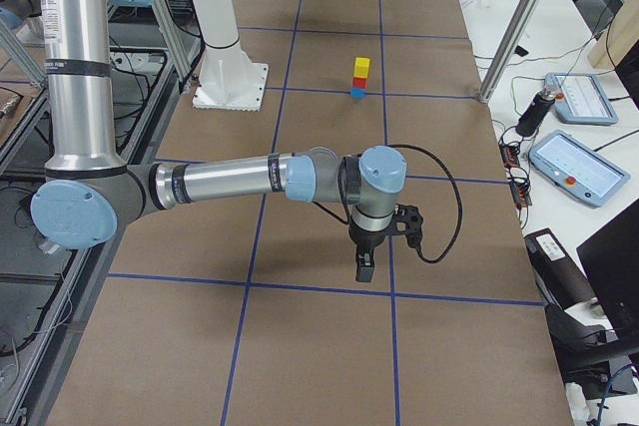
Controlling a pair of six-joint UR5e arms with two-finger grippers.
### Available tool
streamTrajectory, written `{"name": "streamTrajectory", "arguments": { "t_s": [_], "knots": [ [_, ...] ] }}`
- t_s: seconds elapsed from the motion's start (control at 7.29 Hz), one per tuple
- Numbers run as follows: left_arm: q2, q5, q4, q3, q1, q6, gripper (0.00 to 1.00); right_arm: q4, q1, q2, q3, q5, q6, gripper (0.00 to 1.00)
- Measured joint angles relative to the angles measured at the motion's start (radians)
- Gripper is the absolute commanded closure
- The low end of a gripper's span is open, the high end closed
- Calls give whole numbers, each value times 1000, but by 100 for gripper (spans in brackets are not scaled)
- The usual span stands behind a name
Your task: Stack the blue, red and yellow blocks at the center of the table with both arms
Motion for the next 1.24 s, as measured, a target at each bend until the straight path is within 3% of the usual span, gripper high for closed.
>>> {"name": "streamTrajectory", "arguments": {
  "t_s": [1.24],
  "knots": [
    [-2, 0, 0, 0, 0, 0, 0, 9, -1, -8, -1, 113, 17, 1]
  ]
}}
